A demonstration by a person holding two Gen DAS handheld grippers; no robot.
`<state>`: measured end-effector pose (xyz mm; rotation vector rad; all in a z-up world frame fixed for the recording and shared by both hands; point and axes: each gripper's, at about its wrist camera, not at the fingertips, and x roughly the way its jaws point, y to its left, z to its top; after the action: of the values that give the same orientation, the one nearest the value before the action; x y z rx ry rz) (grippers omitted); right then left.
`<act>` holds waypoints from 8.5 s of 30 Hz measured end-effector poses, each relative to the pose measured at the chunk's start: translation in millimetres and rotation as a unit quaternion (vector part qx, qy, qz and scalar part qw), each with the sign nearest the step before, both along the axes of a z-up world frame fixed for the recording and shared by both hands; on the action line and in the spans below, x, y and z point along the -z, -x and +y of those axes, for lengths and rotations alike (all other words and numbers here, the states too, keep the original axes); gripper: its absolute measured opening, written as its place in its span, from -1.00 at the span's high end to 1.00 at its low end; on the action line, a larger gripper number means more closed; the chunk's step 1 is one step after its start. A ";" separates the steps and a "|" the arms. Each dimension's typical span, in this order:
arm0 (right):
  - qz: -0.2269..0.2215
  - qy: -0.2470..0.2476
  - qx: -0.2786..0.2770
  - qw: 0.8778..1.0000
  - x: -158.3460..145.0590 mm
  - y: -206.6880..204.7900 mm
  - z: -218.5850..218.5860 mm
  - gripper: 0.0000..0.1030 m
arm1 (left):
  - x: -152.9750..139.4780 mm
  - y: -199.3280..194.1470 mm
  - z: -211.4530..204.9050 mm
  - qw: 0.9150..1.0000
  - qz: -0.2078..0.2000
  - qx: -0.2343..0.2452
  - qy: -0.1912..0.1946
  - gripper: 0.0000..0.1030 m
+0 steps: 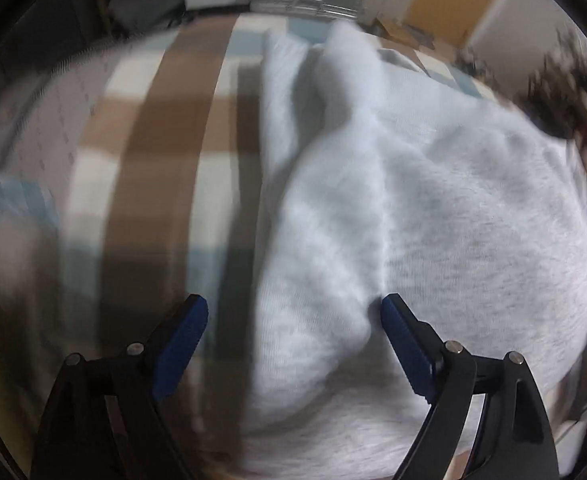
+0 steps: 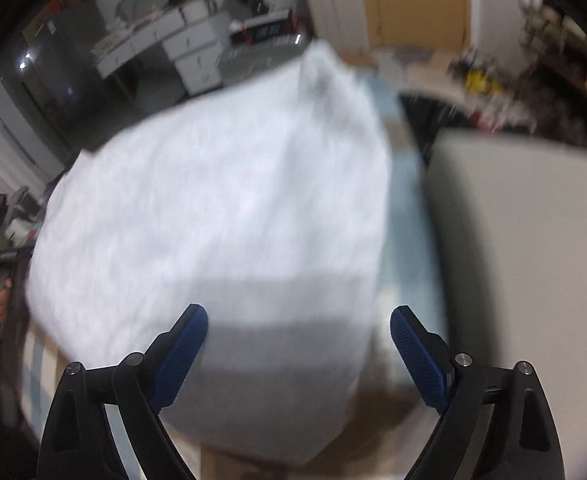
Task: Fold large clothes
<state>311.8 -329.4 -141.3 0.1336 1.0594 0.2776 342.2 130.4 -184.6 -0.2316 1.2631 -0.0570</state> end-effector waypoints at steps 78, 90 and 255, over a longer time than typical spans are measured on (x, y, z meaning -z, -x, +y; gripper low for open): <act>-0.131 0.076 -0.065 0.986 -82.2 206.8 161.4 0.29 | -0.8 249.1 -55.5 0.973 -0.214 0.081 -0.028 -0.31; -0.135 0.106 -0.041 0.984 -7.4 223.2 146.7 0.23 | -93.8 251.2 -97.3 0.959 -0.253 0.131 -0.008 -0.53; -0.168 -0.009 -0.143 0.975 -73.4 192.1 214.0 0.15 | 4.5 190.5 -65.7 0.978 -0.162 0.116 -0.058 -0.58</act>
<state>119.7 -115.4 -67.9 -0.0506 0.7370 0.5499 151.7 64.7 -189.1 0.0283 0.9601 -0.2124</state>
